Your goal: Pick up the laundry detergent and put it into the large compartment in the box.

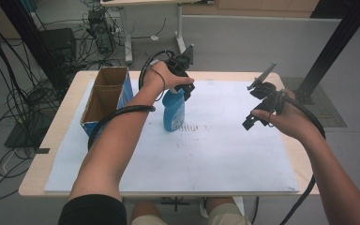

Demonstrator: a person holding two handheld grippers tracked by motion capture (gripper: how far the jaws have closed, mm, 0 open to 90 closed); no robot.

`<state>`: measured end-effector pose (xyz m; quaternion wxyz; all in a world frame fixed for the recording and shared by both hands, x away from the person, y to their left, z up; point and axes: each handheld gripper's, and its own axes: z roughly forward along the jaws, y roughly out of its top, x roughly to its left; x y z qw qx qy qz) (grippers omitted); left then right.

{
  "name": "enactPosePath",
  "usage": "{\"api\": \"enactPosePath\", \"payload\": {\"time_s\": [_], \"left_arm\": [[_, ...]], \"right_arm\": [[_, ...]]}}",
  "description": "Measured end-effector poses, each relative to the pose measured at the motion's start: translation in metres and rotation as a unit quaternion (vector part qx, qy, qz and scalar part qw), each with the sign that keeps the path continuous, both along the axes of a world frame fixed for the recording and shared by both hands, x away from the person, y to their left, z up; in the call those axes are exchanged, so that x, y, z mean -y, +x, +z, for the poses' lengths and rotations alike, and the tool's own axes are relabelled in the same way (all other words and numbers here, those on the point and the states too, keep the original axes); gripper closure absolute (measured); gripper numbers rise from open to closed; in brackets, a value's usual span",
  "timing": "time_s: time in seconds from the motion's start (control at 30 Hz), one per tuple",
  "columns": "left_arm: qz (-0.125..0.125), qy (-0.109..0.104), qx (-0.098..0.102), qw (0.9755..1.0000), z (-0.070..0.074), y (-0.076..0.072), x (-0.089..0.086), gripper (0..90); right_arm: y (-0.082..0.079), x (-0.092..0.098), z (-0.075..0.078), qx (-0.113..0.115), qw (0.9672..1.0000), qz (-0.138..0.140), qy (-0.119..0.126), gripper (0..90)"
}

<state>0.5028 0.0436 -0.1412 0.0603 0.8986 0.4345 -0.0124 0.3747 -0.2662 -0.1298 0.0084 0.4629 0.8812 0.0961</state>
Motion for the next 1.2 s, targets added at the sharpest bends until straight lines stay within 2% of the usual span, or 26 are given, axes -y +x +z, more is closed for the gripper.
{"api": "enactPosePath", "payload": {"time_s": [0.5,1.2], "left_arm": [[0.004,-0.002,-0.003,1.0,-0.01,0.001,-0.002,5.5],[-0.005,0.011,-0.005,0.9999,-0.022,-0.001,0.006,5.5]], "right_arm": [[0.001,0.0,-0.002,-0.003,1.0,0.0,0.0,9.6],[0.001,0.001,-0.002,-0.003,1.0,-0.001,-0.001,9.6]]}}
